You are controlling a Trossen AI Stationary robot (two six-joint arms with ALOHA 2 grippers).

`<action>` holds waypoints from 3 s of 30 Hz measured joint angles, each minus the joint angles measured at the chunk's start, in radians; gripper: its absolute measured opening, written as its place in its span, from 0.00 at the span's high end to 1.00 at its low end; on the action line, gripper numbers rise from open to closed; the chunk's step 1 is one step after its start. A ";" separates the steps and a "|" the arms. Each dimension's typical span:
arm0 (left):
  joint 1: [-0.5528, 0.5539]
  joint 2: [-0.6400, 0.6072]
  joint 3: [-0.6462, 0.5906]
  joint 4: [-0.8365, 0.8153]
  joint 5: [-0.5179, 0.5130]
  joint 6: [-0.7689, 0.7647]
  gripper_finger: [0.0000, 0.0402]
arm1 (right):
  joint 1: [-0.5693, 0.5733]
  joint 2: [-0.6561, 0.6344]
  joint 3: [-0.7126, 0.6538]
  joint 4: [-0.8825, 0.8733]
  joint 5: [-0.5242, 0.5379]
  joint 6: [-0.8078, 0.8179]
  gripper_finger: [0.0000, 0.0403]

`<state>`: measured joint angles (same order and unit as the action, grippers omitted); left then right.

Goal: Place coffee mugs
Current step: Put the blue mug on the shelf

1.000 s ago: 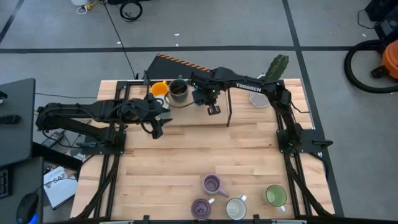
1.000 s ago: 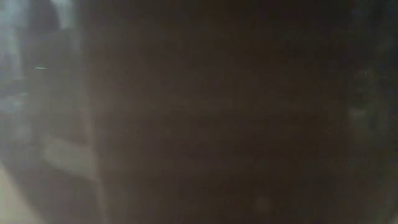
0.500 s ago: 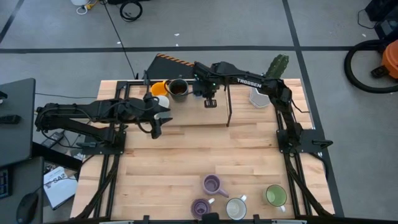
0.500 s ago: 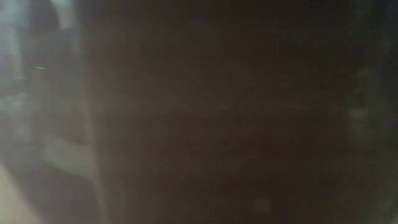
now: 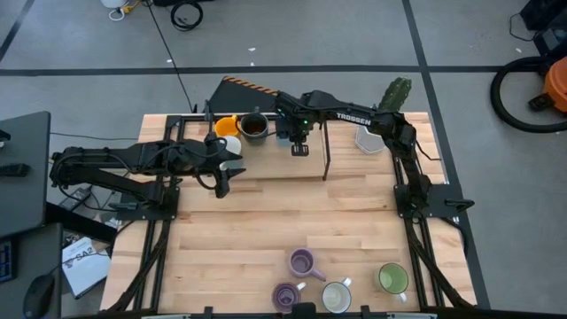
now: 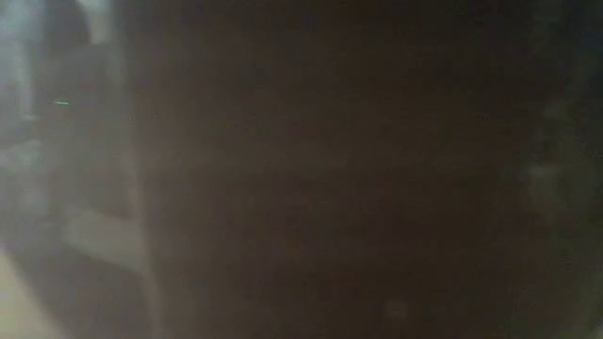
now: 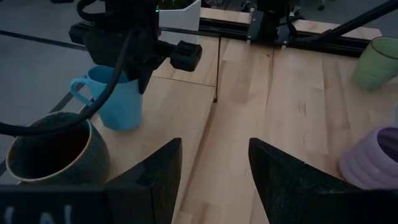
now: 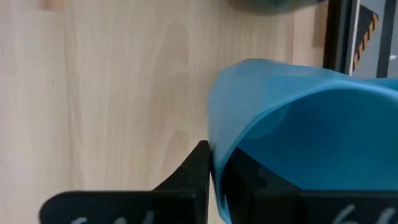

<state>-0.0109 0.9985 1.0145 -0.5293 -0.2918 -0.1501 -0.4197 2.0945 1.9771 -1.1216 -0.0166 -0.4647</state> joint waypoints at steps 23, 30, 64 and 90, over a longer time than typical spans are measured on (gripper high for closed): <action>0.000 0.000 0.000 -0.024 0.000 -0.004 0.52 | -0.006 -0.001 -0.036 0.078 -0.003 0.018 0.83; 0.000 0.000 0.000 -0.025 0.000 -0.014 0.52 | -0.004 -0.001 -0.034 0.099 -0.028 0.034 0.75; 0.086 -0.031 -0.001 0.065 0.000 0.038 0.52 | -0.002 -0.024 0.165 -0.195 -0.076 0.018 0.42; 0.085 -0.032 0.000 0.051 0.019 0.023 0.52 | -0.089 -0.051 -0.068 -0.002 0.100 -0.011 0.44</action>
<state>0.0746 0.9668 1.0142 -0.4778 -0.2726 -0.1268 -0.5084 2.0438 1.9089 -1.1234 0.0839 -0.4759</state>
